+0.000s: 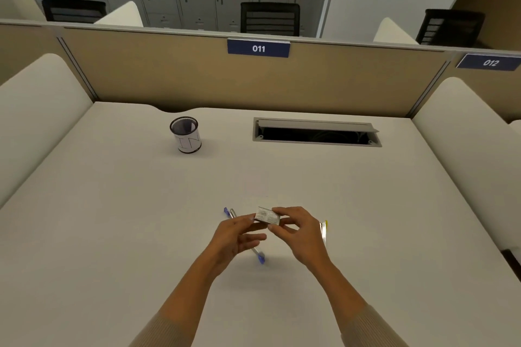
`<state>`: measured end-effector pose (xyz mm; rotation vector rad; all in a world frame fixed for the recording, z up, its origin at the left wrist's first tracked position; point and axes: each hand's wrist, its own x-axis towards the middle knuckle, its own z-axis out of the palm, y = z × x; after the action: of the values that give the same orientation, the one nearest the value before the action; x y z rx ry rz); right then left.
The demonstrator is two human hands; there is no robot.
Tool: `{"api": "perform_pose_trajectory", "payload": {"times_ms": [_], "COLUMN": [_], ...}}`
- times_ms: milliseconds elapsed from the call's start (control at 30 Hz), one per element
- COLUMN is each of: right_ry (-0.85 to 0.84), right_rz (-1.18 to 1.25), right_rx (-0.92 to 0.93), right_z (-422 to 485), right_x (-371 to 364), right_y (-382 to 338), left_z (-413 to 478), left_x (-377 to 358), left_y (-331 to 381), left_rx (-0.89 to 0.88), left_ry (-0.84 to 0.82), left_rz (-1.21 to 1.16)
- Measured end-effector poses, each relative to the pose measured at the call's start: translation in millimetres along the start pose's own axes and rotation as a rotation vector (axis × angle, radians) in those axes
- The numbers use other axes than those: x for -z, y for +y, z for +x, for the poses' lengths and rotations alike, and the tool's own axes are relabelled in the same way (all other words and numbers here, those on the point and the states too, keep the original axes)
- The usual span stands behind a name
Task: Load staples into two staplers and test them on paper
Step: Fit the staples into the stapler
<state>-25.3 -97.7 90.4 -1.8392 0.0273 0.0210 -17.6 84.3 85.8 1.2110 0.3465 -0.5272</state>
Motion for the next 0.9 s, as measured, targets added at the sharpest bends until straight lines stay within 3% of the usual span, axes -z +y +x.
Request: {"api": "perform_pose_trajectory", "payload": {"times_ms": [167, 467, 900], "right_ry": [-0.037, -0.072, -0.027], "right_rz": [0.019, -0.012, -0.006], "right_rx": [0.022, 0.009, -0.046], "right_z": [-3, 4, 8], "right_x": [-8, -4, 10], "right_y": [-12, -21, -24], "left_z": [-9, -11, -2], "left_x": [7, 9, -4], "left_y": [10, 19, 13], "left_rx": [0.047, 0.051, -0.008], "left_ry": [-0.065, -0.144, -0.033], "left_rz": [-0.179, -0.185, -0.120]}}
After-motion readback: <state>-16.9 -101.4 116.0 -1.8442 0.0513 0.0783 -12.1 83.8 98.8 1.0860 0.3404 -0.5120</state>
